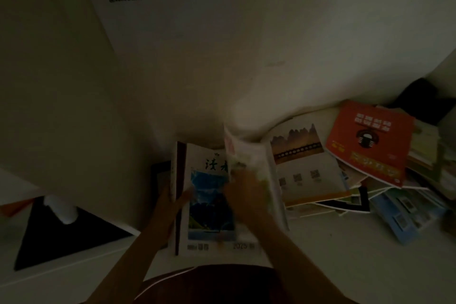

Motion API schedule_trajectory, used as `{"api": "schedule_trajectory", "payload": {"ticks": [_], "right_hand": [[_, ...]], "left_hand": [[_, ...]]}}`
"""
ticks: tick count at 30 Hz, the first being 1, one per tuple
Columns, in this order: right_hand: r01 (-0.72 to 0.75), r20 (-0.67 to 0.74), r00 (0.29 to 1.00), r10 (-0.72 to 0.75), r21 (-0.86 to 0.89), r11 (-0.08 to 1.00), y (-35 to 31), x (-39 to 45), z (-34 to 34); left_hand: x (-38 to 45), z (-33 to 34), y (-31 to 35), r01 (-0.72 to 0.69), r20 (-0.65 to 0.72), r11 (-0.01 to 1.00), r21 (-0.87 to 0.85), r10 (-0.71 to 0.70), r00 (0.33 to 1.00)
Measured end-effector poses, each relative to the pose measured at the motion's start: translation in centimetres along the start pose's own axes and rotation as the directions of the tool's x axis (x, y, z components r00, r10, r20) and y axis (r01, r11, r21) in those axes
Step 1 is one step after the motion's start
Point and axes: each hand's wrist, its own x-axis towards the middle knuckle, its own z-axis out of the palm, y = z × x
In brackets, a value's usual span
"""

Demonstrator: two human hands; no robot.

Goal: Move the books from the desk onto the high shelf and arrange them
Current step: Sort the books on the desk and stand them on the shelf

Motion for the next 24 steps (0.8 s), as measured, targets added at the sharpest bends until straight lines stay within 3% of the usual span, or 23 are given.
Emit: {"api": "schedule_trajectory", "payload": {"ticks": [3,5,6,7,9,10,13,17,22,24], "right_hand": [[-0.043,0.262,0.965,-0.022,0.240,0.970,0.0,-0.8,5.7],[-0.202,0.390,0.921,-0.001,0.480,0.854,-0.2,-1.0,6.0],[-0.252,0.374,0.927,0.035,0.548,0.798,0.3,-0.7,5.5],[-0.227,0.265,0.960,0.092,0.540,0.810,1.2,-0.4,4.6],[-0.158,-0.045,0.983,0.178,0.283,0.946,4.3,0.8,3.3],[-0.191,-0.118,0.971,0.210,0.151,0.970,5.9,1.1,2.8],[-0.303,-0.027,0.952,0.304,0.025,0.953,8.1,1.1,3.4],[-0.229,-0.013,0.973,0.228,-0.095,0.969,8.2,0.9,5.7],[-0.170,0.053,0.984,0.169,0.015,0.985,7.2,0.2,7.4],[-0.173,0.063,0.985,0.163,0.222,0.959,7.4,-0.2,6.5]], "left_hand": [[-0.1,0.1,0.3,0.013,0.029,1.000,-0.018,-0.013,0.999],[0.1,0.1,0.0,0.016,0.007,1.000,-0.011,-0.016,1.000],[0.2,0.2,0.0,0.023,-0.007,1.000,0.004,-0.023,1.000],[0.4,0.3,-0.2,0.035,-0.020,0.999,0.028,-0.034,0.999],[1.2,0.1,-0.6,0.066,-0.034,0.995,0.072,-0.064,0.997],[1.6,0.0,-0.9,0.081,-0.035,0.992,0.097,-0.078,0.996],[2.7,-0.5,-2.1,0.085,-0.050,0.988,0.126,-0.080,0.996],[2.5,-0.2,-2.6,0.098,-0.049,0.989,0.110,-0.093,0.994],[1.6,-0.6,-2.8,0.096,-0.100,0.994,0.048,-0.091,0.991],[0.4,-0.4,-2.2,0.050,-0.084,0.998,0.047,-0.046,0.995]]}}
